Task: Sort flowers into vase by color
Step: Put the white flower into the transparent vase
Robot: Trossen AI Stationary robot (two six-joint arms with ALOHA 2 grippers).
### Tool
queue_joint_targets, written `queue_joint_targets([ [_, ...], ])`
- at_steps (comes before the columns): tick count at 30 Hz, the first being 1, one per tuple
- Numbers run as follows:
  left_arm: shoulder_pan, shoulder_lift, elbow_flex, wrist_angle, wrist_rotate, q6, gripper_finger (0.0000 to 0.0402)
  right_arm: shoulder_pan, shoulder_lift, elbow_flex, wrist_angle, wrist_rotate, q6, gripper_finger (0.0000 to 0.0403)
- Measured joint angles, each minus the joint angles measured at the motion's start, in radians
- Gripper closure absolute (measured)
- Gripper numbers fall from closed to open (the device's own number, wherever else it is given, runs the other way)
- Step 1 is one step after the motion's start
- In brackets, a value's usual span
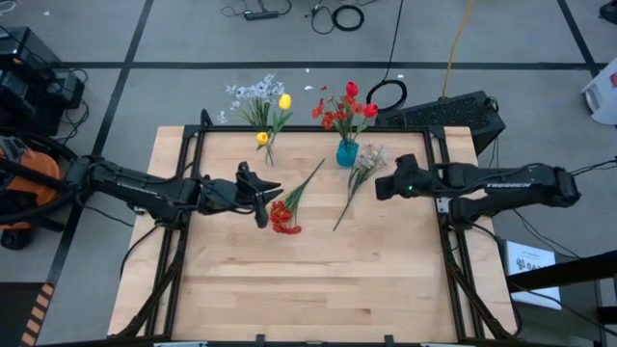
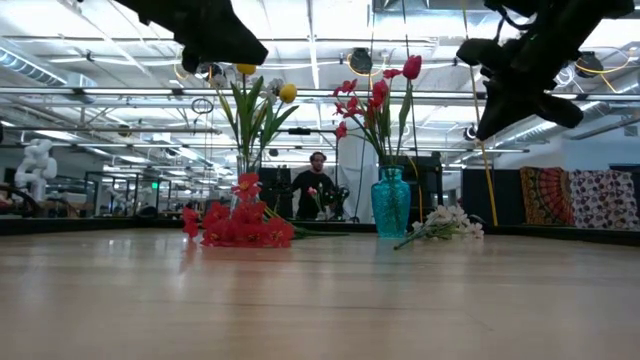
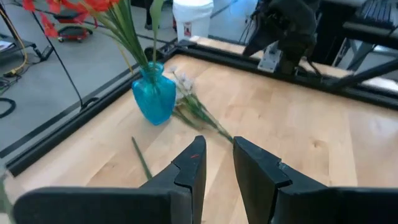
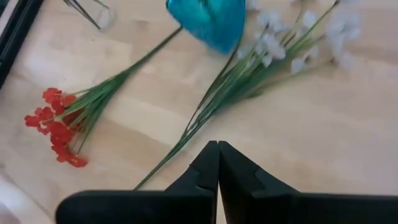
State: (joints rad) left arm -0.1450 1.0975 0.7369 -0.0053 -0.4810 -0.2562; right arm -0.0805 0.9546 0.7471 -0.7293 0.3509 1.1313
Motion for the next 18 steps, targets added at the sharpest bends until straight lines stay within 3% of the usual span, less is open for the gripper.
queue_joint_targets([
  [9, 0.001, -0.033, 0.004, -0.098, 0.002, 0.001, 0.0316, 0.156, 0.228, 0.016, -0.003, 0.036, 0.312, 0.0403],
  [18, 0.035, -0.034, 0.004, -0.215, 0.003, 0.0, 0.0316, 0.102, 0.464, 0.131, 0.025, 0.079, 0.318, 0.0403],
])
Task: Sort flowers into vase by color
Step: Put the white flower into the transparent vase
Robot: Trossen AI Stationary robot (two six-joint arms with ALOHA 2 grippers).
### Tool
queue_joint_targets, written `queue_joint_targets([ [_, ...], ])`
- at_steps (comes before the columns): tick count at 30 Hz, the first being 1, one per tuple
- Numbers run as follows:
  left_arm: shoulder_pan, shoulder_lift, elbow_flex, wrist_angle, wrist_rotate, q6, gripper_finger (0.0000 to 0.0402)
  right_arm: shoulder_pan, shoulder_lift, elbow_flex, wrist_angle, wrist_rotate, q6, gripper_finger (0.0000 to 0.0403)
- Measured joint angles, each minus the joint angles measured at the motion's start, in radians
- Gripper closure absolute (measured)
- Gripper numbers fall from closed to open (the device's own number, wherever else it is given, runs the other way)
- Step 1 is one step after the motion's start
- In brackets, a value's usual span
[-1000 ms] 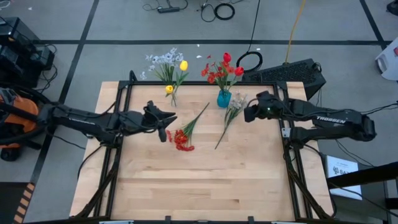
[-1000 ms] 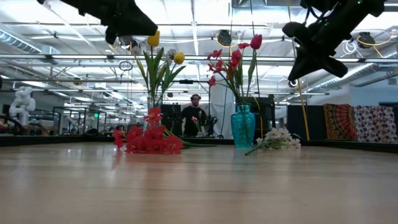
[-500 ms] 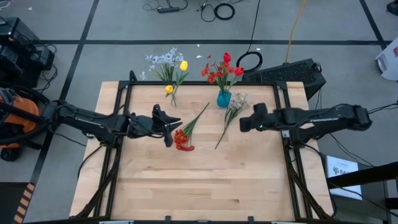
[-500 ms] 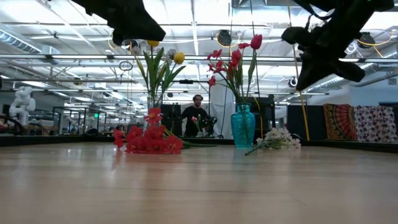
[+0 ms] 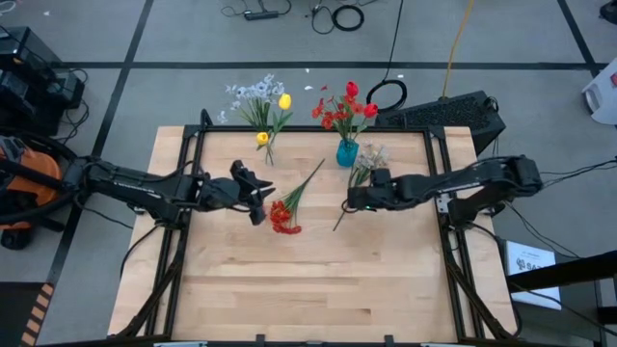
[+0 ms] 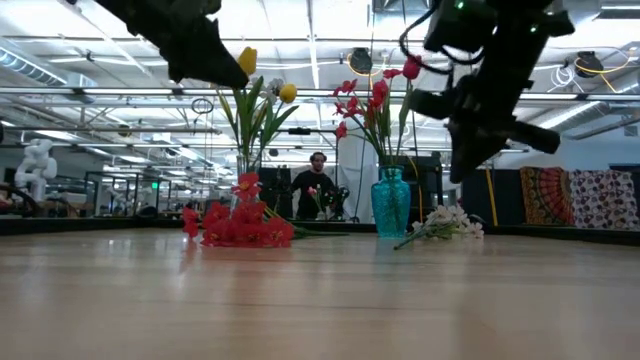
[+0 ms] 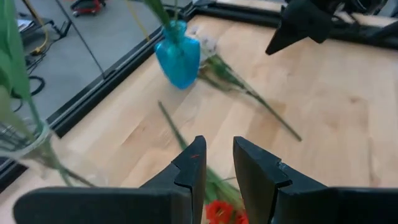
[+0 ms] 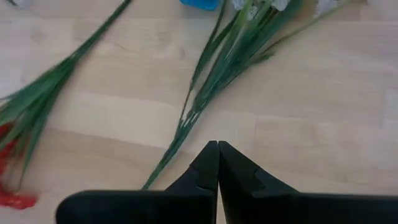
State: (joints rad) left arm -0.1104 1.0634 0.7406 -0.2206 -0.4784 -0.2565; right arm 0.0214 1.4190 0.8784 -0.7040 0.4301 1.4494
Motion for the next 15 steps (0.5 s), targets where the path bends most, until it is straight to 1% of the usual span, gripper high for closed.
queue_joint_targets([
  [4, 0.005, 0.0, 0.0, -0.019, 0.001, 0.0, 0.0316, -0.033, 0.038, 0.0, 0.003, -0.056, 0.046, 0.0395],
  [7, 0.005, 0.0, 0.0, -0.036, 0.002, 0.001, 0.0316, -0.048, 0.052, 0.0, 0.052, -0.064, 0.031, 0.0376],
  [11, 0.006, 0.0, 0.0, -0.053, 0.003, 0.001, 0.0316, -0.068, 0.082, 0.0, 0.187, -0.078, -0.085, 0.0337],
  [15, 0.006, 0.0, -0.001, -0.061, 0.003, 0.007, 0.0316, -0.087, 0.128, 0.0, 0.231, -0.116, -0.086, 0.0284],
])
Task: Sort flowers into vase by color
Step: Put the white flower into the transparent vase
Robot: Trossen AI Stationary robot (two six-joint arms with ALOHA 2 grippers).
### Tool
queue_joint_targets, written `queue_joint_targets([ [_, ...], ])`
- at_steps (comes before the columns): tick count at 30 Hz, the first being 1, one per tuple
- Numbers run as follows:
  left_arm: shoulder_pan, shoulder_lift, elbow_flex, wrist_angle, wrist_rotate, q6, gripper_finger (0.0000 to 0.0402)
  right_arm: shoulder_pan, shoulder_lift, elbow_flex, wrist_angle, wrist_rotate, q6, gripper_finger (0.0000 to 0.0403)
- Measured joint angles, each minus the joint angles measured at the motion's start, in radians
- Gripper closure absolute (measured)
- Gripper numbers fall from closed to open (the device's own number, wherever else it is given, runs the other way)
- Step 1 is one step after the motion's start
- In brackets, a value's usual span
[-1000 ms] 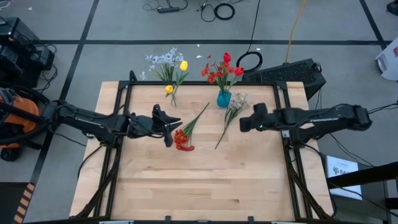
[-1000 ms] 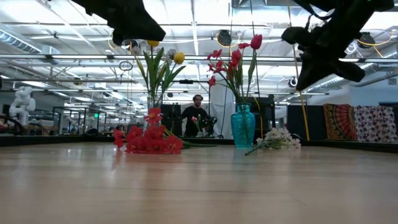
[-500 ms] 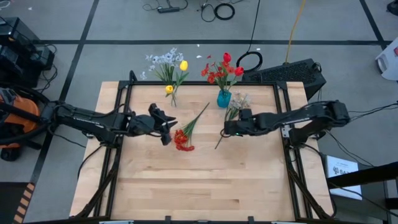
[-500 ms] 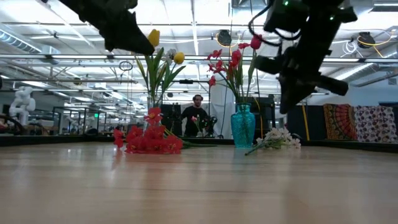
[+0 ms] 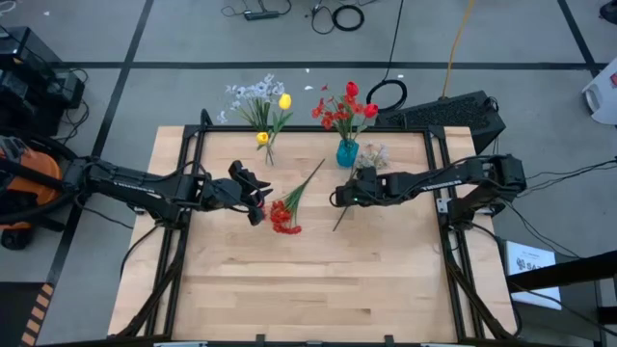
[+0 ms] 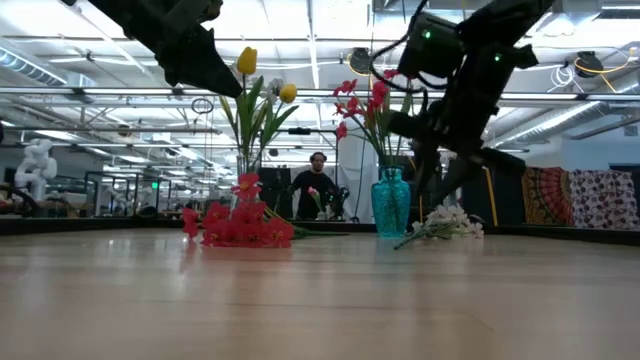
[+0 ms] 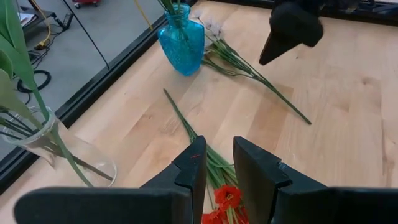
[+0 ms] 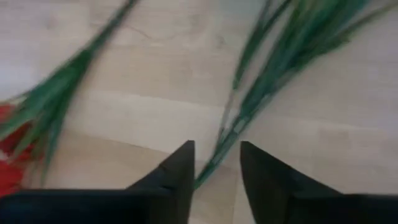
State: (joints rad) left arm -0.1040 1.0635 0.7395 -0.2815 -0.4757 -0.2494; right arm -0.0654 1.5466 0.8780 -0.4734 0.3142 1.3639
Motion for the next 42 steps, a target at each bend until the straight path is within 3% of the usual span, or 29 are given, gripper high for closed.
queue_joint_targets([
  [8, 0.0, 0.0, 0.0, 0.0, 0.0, 0.001, 0.0316, -0.027, 0.063, 0.0, -0.003, -0.061, 0.003, 0.0187],
  [15, 0.003, 0.0, 0.0, 0.002, 0.0, -0.002, 0.0316, -0.066, 0.163, 0.001, 0.047, -0.125, -0.015, 0.0178],
  [21, 0.006, 0.0, 0.0, 0.003, 0.0, -0.007, 0.0316, -0.071, 0.19, 0.005, 0.028, -0.141, -0.05, 0.0228],
  [29, 0.006, 0.0, 0.0, 0.008, 0.0, -0.034, 0.0316, -0.071, 0.127, -0.001, -0.167, -0.139, -0.115, 0.0387],
  [37, 0.006, 0.0, 0.0, 0.031, 0.0, -0.033, 0.0316, -0.005, -0.058, -0.004, -0.531, -0.141, -0.117, 0.0397],
  [42, 0.006, 0.0, 0.0, 0.13, 0.0, -0.033, 0.0316, 0.126, -0.258, -0.003, -0.598, -0.112, -0.065, 0.0398],
])
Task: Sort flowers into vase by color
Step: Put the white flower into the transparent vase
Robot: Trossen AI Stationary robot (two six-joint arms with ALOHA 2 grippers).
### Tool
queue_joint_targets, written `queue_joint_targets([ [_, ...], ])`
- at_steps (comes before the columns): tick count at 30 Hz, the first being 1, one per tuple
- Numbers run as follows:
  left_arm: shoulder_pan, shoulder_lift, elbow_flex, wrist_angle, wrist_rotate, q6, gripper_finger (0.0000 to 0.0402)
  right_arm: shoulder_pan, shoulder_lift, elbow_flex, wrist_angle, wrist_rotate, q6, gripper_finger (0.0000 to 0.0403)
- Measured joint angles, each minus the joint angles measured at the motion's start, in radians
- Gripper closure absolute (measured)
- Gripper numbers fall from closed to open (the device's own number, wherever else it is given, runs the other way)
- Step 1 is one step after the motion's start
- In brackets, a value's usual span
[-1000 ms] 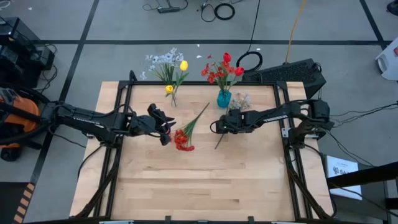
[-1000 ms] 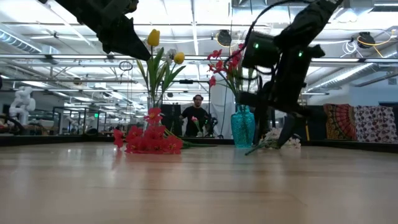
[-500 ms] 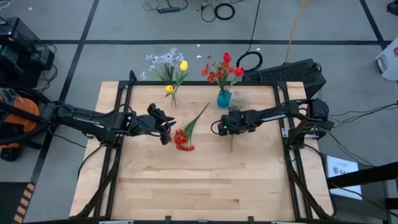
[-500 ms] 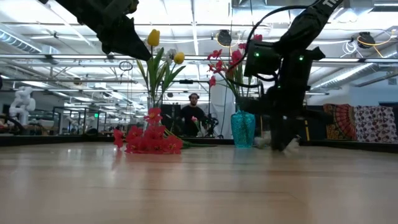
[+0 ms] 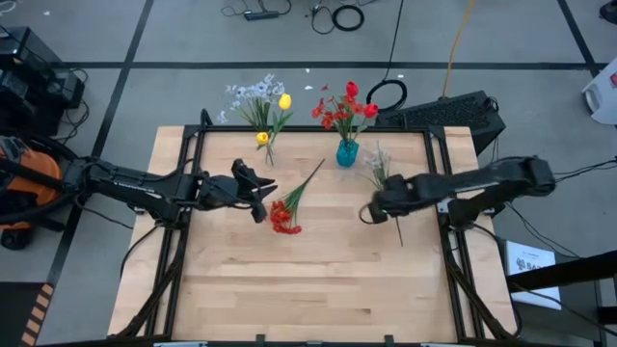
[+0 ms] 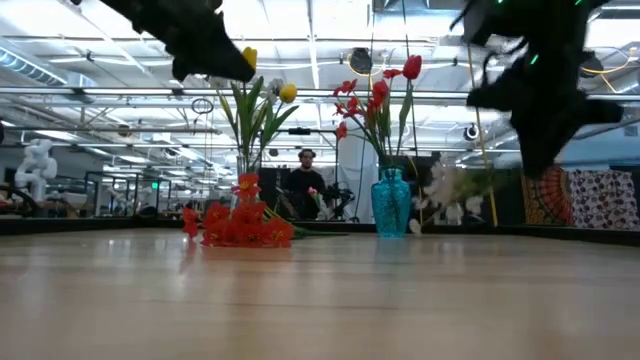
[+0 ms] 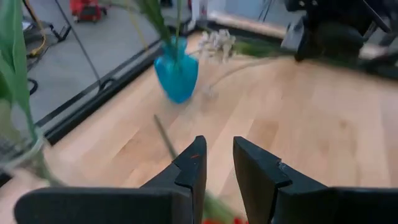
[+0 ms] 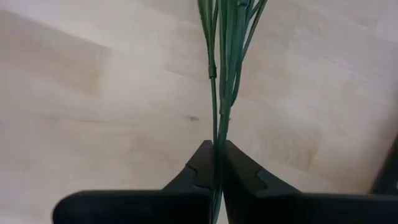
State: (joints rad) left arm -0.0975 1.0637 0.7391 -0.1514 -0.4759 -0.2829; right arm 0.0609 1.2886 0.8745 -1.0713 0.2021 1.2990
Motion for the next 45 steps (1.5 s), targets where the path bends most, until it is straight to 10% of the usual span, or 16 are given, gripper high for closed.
queue_joint_targets([
  [9, -0.003, 0.0, 0.0, 0.2, 0.029, -0.001, 0.0316, 0.269, -0.27, 0.002, 0.129, 0.325, 0.107, 0.0401],
  [15, -0.003, 0.008, 0.0, 0.283, 0.1, -0.005, 0.0316, 0.344, -0.287, 0.002, 0.488, 0.501, -0.27, 0.0402],
  [25, -0.038, 0.126, 0.0, 0.558, 0.186, 0.0, 0.0316, 0.258, -0.127, 0.003, 1.174, 0.418, -0.947, 0.0402],
  [34, -0.042, 0.255, 0.0, 0.847, 0.284, 0.003, 0.0316, 0.132, 0.007, 0.003, 1.398, 0.136, -1.02, 0.0402],
  [45, -0.03, 0.276, 0.0, 0.878, 0.291, 0.008, 0.0316, 0.114, 0.119, 0.003, 1.516, 0.08, -1.053, 0.0402],
])
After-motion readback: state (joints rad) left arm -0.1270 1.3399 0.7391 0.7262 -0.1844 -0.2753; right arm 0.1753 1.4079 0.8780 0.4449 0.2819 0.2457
